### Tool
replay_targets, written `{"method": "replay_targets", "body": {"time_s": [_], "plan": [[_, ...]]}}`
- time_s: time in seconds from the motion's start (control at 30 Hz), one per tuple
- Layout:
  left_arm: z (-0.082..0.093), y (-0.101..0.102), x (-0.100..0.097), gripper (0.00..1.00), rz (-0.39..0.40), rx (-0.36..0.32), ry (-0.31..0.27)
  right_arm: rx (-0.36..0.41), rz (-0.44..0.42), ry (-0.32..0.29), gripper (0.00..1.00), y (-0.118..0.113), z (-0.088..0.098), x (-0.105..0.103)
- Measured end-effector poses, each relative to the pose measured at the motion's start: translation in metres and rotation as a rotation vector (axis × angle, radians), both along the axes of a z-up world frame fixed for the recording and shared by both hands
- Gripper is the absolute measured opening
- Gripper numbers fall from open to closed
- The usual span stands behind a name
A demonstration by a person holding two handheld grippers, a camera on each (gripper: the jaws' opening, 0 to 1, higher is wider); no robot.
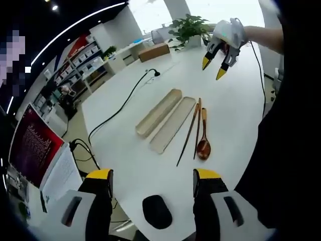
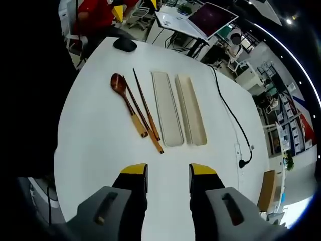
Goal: Arrange the utensils inside the cutlery case until each visible utensil rests in its matching compartment.
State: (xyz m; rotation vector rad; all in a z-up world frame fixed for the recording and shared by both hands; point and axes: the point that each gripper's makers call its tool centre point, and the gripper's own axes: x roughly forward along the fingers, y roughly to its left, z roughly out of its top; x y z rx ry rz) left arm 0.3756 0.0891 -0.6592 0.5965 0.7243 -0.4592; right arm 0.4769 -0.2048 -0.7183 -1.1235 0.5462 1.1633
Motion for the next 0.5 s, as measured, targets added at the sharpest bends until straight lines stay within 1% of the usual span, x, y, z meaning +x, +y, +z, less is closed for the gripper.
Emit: {"method": "replay_targets", "body": {"time_s": [0.03, 0.07, 0.1, 0.13, 0.17, 0.2, 0.27, 0.33, 0.4, 0.5], "plan": [[-0.007, -0.002, -0.003, 0.67, 0.004, -0.006, 0.014, 0.002, -0.010, 0.013, 0.31, -0.002, -0.003, -0.002], [-0.011, -0.002, -0.003, 0.69, 0.012, 0.004, 0.020, -0.003, -0.012, 0.021, 0.31, -0.004, -0.005, -0.004], [-0.012, -0.003, -0.003, 0.72, 0.015, 0.013, 0.016, -0.011, -0.007, 0.020, 0.33, -0.005, -0.006, -0.006], [-0.010, -0.006, -0.003, 0.73, 0.003, 0.012, 0.001, -0.010, -0.001, 0.012, 0.37, -0.004, -0.004, -0.006], [-0.007, -0.010, -0.002, 0.72, -0.006, -0.006, -0.017, 0.010, 0.001, 0.004, 0.39, 0.000, 0.000, -0.006], [-0.002, -0.013, -0.001, 0.71, 0.001, -0.041, -0.034, 0.021, -0.001, 0.009, 0.39, 0.002, 0.002, -0.006], [-0.002, -0.012, -0.001, 0.71, 0.012, -0.069, -0.042, 0.031, 0.001, 0.010, 0.34, 0.008, 0.003, -0.003], [-0.008, -0.006, -0.004, 0.71, 0.011, -0.063, -0.036, 0.014, 0.003, -0.005, 0.35, 0.014, -0.001, 0.002], [-0.013, 0.006, -0.007, 0.71, 0.025, -0.025, -0.023, -0.002, 0.015, -0.018, 0.35, 0.021, -0.003, 0.003], [-0.011, 0.011, -0.009, 0.71, 0.029, -0.010, -0.024, 0.046, 0.027, -0.003, 0.34, 0.035, 0.002, 0.000]]}}
